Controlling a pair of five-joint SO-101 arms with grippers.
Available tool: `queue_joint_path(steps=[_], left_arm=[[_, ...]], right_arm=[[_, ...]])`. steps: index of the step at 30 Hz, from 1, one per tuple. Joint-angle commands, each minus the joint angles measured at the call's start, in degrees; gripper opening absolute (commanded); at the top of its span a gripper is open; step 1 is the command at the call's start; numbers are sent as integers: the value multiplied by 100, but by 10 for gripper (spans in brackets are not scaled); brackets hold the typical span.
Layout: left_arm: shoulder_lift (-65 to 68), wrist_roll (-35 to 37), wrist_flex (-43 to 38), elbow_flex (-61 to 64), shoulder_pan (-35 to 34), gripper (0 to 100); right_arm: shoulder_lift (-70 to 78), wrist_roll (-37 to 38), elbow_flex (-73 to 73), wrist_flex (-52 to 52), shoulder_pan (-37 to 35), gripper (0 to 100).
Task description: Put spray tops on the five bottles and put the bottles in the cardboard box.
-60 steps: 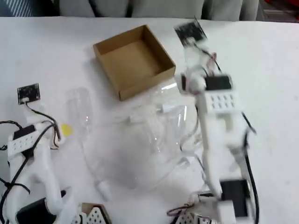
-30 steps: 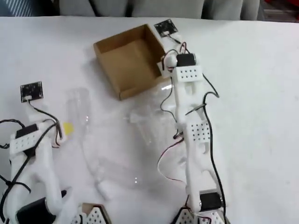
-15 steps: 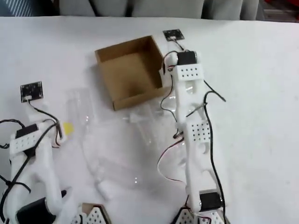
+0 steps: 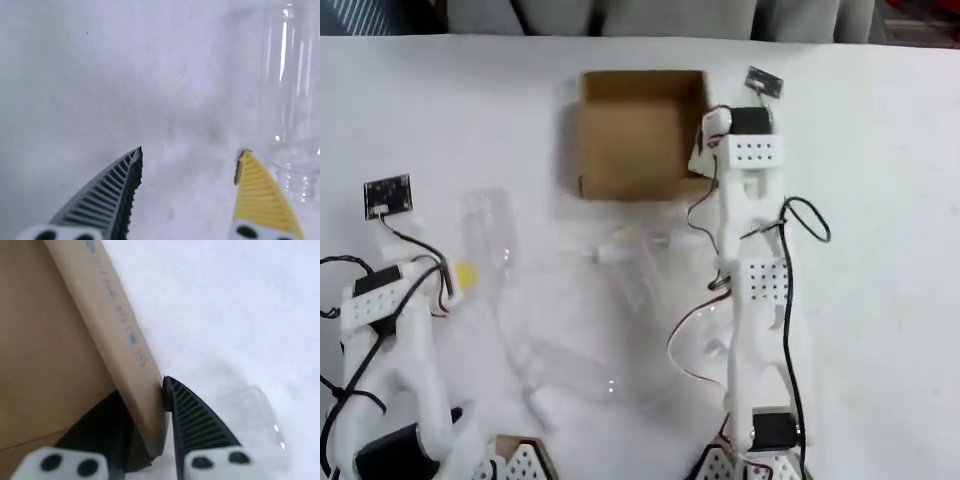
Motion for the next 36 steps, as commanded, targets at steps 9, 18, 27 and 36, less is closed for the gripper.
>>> queue_joint_path(steps=[9,18,27,36], left_arm=[[4,-44,-132,-88,66,290],[4,-53,-132,-97,66,290],[4,-53,-132,-97,66,290],[4,-53,-132,-97,66,290]], right_arm=[[-1745,633,1978,215,-224,15],[-1745,2110,2382,207,-690,15],[-1754,3578,2391,215,-813,15],[-1982,3771,2752,233,-822,15]])
